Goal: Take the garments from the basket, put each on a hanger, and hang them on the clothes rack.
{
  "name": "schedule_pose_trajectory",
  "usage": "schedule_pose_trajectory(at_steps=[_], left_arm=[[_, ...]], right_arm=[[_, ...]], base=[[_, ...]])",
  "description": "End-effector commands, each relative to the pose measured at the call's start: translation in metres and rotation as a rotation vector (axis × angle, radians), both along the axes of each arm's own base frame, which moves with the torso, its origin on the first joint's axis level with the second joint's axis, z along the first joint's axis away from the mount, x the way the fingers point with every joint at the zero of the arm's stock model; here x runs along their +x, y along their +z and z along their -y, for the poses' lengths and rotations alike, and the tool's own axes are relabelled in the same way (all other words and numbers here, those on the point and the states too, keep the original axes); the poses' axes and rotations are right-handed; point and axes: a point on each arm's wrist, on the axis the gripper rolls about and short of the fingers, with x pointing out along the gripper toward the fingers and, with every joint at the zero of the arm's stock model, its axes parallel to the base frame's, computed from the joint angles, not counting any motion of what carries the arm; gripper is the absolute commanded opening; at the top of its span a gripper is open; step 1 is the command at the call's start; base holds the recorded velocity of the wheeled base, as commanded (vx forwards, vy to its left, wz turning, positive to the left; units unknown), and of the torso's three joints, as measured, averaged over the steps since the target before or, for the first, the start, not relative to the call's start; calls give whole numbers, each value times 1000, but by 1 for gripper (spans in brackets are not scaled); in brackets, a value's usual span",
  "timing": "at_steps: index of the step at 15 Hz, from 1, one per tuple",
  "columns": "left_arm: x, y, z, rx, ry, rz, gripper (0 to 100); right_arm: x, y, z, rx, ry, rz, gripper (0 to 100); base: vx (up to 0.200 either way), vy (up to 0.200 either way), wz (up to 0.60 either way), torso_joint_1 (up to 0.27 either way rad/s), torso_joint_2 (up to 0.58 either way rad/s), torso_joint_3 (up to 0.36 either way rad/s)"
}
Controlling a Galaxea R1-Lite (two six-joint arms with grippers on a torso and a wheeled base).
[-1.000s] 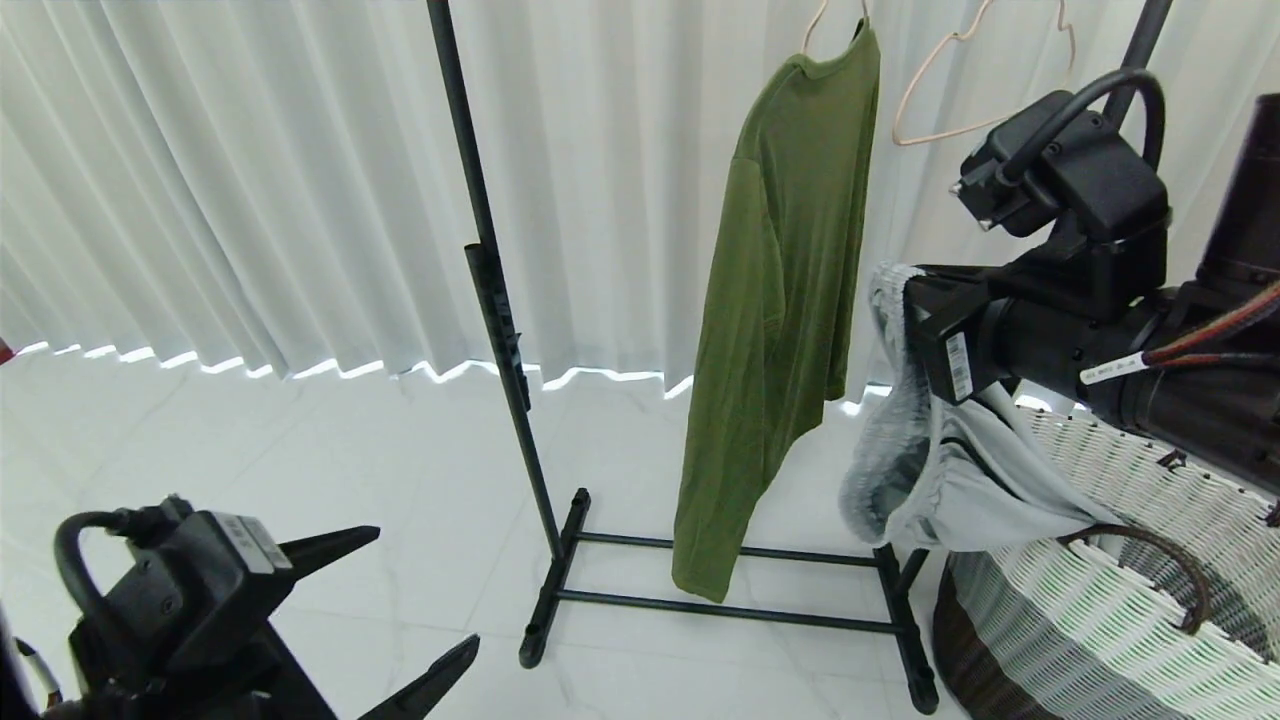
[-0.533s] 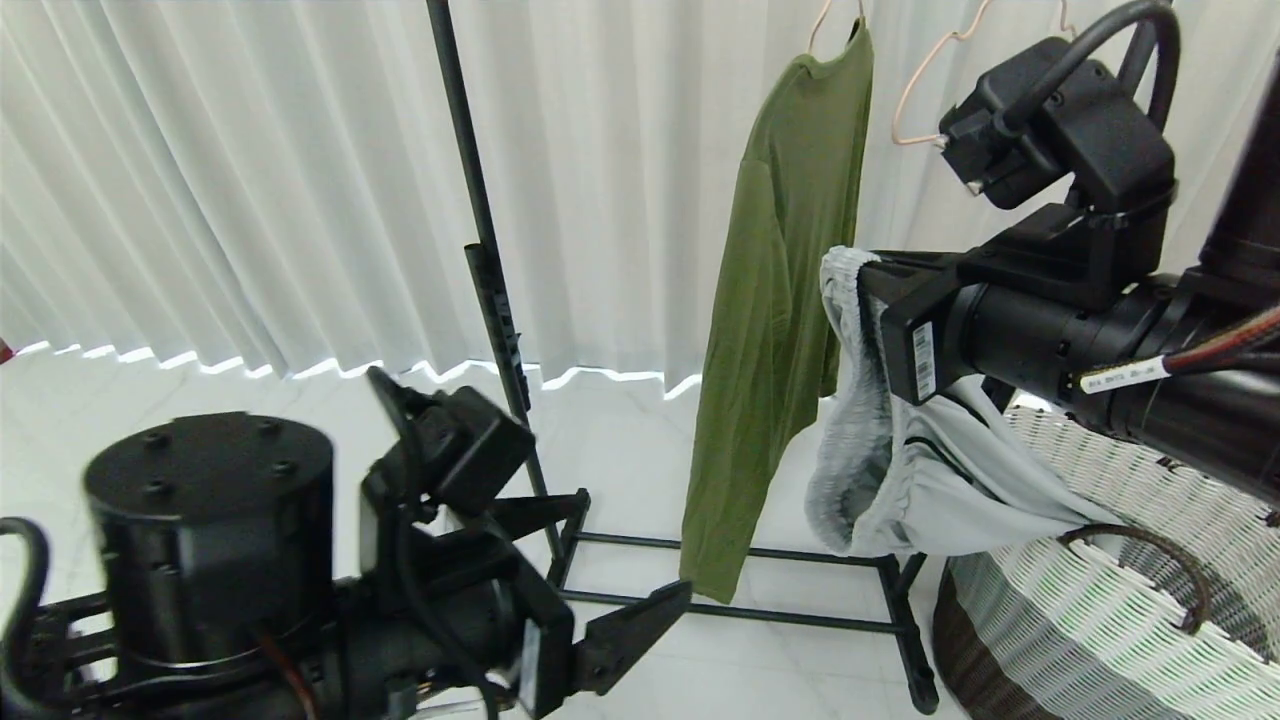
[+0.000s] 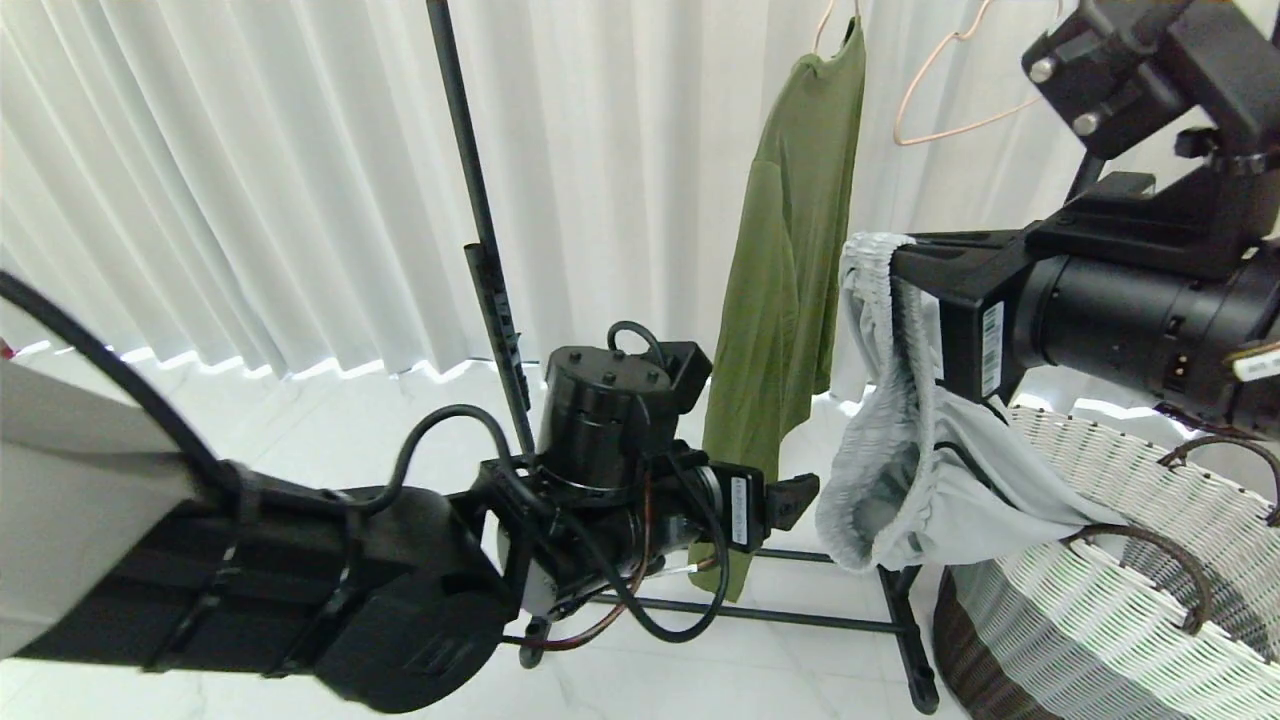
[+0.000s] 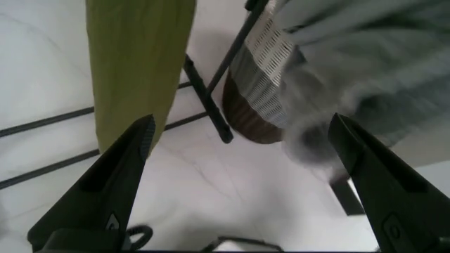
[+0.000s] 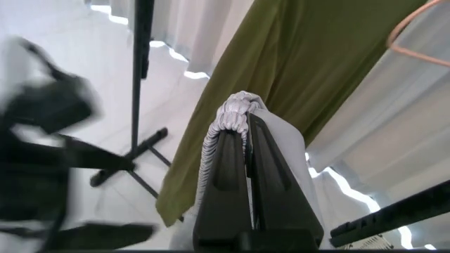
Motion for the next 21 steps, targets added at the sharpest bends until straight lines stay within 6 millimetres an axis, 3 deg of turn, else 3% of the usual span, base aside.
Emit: schedule_pose_trajectory(at_steps=[1, 7, 14, 18, 21], left_arm=[[18, -29, 16, 39, 12, -45, 100], [-6, -43, 8, 0, -41, -8, 100], [-23, -40, 2, -3, -104, 126, 100], [-21, -32, 4, -26, -138, 175, 100], [-9, -29, 10, -57, -170, 194, 100]], right_arm=[[-7, 12, 9, 38, 5, 22, 0], [-7, 13, 10, 43, 6, 24, 0], [-5, 12, 7, 39, 6, 20, 0], [-10, 10, 1, 33, 35, 15, 0], [-19, 12, -2, 41, 77, 17, 0]], base=[[0, 0, 0, 0, 0, 0], [0, 0, 0, 0, 0, 0], [0, 0, 0, 0, 0, 0], [0, 0, 0, 0, 0, 0], [0, 0, 0, 0, 0, 0]])
